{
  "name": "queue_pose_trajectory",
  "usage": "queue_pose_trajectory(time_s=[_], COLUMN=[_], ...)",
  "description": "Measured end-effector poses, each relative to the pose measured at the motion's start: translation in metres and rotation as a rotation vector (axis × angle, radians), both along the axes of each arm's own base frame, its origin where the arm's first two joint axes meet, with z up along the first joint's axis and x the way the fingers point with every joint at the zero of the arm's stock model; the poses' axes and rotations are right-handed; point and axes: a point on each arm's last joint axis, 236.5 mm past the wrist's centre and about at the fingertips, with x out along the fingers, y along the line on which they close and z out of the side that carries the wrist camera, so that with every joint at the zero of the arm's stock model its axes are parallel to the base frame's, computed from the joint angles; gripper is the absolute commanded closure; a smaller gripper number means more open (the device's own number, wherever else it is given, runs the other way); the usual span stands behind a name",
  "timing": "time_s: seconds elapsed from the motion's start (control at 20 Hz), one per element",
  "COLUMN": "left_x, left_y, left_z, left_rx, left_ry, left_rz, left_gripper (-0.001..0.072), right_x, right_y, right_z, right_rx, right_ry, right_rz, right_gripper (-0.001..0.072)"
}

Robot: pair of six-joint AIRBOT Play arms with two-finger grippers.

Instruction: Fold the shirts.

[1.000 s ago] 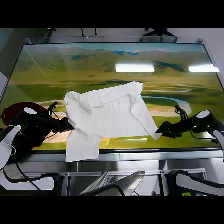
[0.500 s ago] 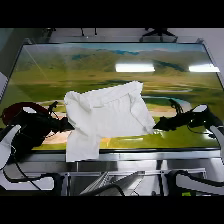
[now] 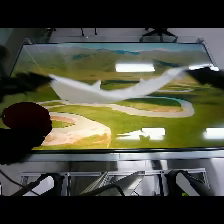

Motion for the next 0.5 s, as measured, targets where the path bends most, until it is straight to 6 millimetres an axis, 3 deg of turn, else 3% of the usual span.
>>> queue_pose_trajectory(time_s=[0.05,0.15,0.25,0.3,0.4,0.5], left_x=[-0.012,-0.047,-0.08,-0.094,-0.108,-0.108], left_y=[0.002,0.002,0.0,0.0,0.004,0.012], left_z=[0.052,0.133,0.191,0.21,0.228,0.232], left_rx=[0.012,0.086,0.176,0.227,0.317,0.358], left_ry=[-0.145,-0.379,-0.567,-0.635,-0.699,-0.704], left_rz=[0.019,0.073,0.16,0.21,0.3,0.364], left_gripper=[0.0696,0.0696,0.0696,0.0696,0.0696,0.0696], right_x=[-0.01,-0.045,-0.088,-0.109,-0.148,-0.163], right_y=[-0.003,-0.005,-0.002,0.001,0.008,0.01], right_z=[0.045,0.129,0.19,0.214,0.248,0.259], right_rx=[-0.015,-0.046,-0.088,-0.111,-0.163,-0.197], right_ry=[-0.13,-0.377,-0.588,-0.681,-0.837,-0.898], right_rz=[-0.052,-0.165,-0.269,-0.311,-0.385,-0.415], right_gripper=[0.0695,0.0695,0.0695,0.0695,0.0695,0.0695])
